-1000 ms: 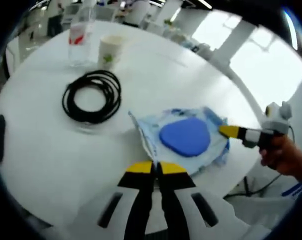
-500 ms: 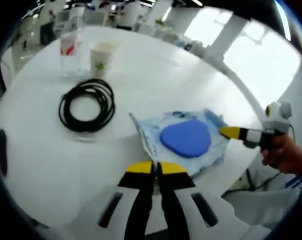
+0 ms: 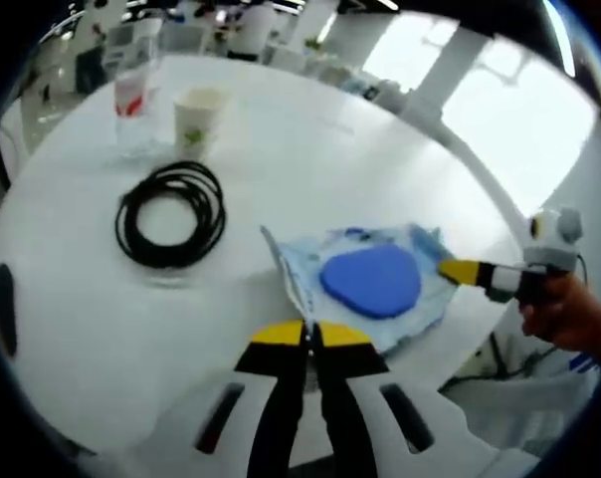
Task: Arrange the tabletop items into an orderly group along one side of the table until the central work area is clear of visible clutter.
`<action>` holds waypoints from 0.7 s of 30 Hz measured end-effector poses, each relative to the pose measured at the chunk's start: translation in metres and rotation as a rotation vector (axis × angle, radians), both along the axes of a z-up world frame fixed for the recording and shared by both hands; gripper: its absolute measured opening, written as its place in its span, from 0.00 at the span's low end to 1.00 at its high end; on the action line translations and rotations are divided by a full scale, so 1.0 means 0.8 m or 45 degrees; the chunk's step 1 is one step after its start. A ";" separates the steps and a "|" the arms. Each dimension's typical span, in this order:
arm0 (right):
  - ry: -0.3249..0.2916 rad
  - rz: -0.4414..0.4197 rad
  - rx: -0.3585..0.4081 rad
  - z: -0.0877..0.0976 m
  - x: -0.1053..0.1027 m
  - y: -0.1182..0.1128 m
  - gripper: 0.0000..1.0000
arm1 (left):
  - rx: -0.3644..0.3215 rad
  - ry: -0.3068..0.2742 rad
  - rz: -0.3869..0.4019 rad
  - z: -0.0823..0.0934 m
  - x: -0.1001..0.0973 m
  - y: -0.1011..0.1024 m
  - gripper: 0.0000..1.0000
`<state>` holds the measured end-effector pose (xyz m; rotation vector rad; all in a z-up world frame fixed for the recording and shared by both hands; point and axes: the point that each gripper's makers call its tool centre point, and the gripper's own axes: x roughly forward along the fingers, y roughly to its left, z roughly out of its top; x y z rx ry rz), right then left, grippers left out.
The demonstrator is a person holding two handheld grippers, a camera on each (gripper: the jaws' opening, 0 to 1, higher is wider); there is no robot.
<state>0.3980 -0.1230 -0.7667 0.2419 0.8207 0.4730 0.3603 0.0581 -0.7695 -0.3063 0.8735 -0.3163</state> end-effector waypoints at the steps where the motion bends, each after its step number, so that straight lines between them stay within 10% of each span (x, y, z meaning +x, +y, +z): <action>1: -0.002 0.001 0.001 0.001 0.000 0.000 0.03 | -0.001 0.000 -0.001 0.000 0.000 -0.001 0.01; 21: 0.001 0.000 0.004 0.000 0.003 0.002 0.03 | 0.017 -0.009 -0.014 0.007 0.011 0.003 0.01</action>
